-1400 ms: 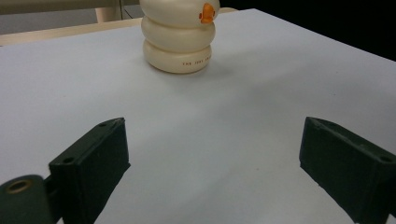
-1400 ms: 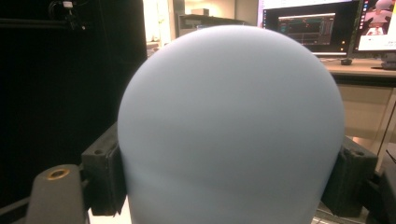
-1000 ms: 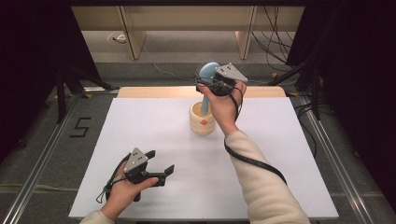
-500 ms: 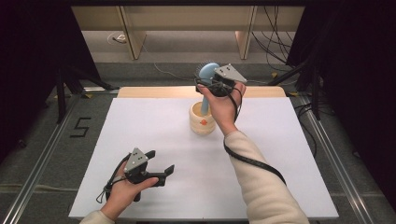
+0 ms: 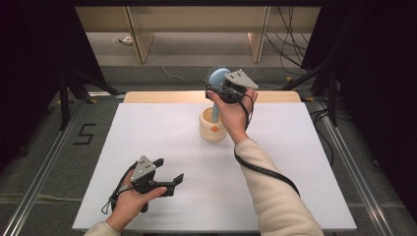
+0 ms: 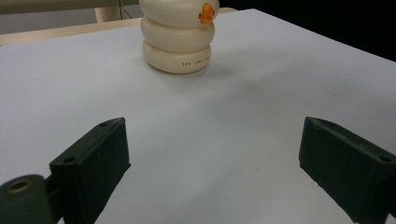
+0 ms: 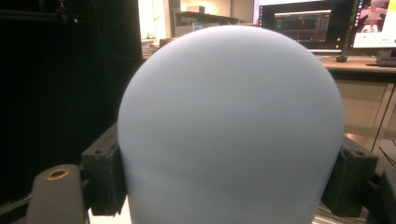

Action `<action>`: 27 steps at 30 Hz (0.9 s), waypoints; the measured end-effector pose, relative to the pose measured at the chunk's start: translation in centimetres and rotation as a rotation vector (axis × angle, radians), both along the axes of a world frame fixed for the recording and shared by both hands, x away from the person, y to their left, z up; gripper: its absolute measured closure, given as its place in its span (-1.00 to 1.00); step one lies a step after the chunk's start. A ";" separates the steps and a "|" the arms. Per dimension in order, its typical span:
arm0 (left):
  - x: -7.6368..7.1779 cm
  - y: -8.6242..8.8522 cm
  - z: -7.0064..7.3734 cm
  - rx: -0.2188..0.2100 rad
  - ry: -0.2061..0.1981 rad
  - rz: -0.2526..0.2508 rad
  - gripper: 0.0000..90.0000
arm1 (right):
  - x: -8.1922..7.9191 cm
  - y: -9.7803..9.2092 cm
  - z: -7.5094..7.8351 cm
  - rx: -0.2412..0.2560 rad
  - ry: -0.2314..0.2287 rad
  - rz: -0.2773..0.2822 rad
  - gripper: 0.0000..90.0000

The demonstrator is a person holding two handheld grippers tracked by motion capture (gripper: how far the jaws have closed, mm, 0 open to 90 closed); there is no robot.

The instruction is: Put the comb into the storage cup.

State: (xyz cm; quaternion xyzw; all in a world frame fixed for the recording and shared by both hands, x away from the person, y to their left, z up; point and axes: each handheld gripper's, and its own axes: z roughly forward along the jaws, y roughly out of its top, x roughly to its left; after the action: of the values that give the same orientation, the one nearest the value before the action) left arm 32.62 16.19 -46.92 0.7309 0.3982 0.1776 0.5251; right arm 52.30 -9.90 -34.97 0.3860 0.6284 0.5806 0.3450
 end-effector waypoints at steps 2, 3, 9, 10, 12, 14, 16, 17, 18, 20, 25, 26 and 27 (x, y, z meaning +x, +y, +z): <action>0.0 0.0 0.0 0.000 0.000 0.000 -0.82 | 0.0 0.1 -0.2 0.002 0.002 -0.002 -0.55; 0.0 0.0 0.0 0.000 0.000 0.000 -0.82 | 0.1 0.1 -0.3 -0.001 0.003 -0.002 -0.55; 0.0 0.0 0.0 -0.002 0.000 0.000 -0.82 | 0.3 0.3 -0.9 -0.002 0.011 -0.004 -0.55; 0.0 0.0 0.0 -0.001 0.000 -0.001 -0.82 | 0.3 0.3 -0.9 -0.001 0.010 -0.006 -0.55; 0.0 0.0 0.0 -0.002 0.000 -0.001 -0.82 | 0.4 0.4 -1.0 -0.003 0.007 -0.009 -0.55; 0.0 0.0 0.0 -0.003 -0.001 -0.001 -0.82 | 0.4 0.4 -1.2 -0.003 0.008 -0.008 -0.55; 0.0 0.0 0.0 -0.003 0.000 0.000 -0.82 | 0.5 0.4 -1.3 -0.002 0.010 -0.012 -0.55; 0.0 0.0 0.0 -0.002 0.000 -0.001 -0.82 | 0.6 0.4 -1.3 -0.004 0.012 -0.013 -0.55; 0.0 0.0 0.0 -0.003 0.000 -0.001 -0.82 | 0.6 0.5 -1.4 -0.001 0.013 -0.015 -0.55; 0.0 0.0 0.0 -0.002 -0.001 -0.001 -0.82 | 0.7 0.4 -1.6 -0.004 0.015 -0.017 -0.55; 0.0 0.0 0.0 -0.003 0.000 -0.001 -0.82 | 0.8 0.5 -2.0 -0.001 0.008 -0.020 -0.55; 0.0 0.0 0.0 -0.003 0.000 -0.002 -0.82 | 0.8 0.5 -2.1 -0.003 0.005 -0.020 -0.55; 0.0 0.0 0.0 -0.002 0.000 -0.003 -0.82 | 0.9 0.5 -2.2 -0.003 0.004 -0.018 -0.55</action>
State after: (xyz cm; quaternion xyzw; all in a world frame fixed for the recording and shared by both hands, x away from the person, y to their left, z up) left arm 32.61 16.16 -46.92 0.7308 0.3973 0.1767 0.5261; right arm 53.15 -9.37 -37.16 0.3922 0.6267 0.5757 0.3493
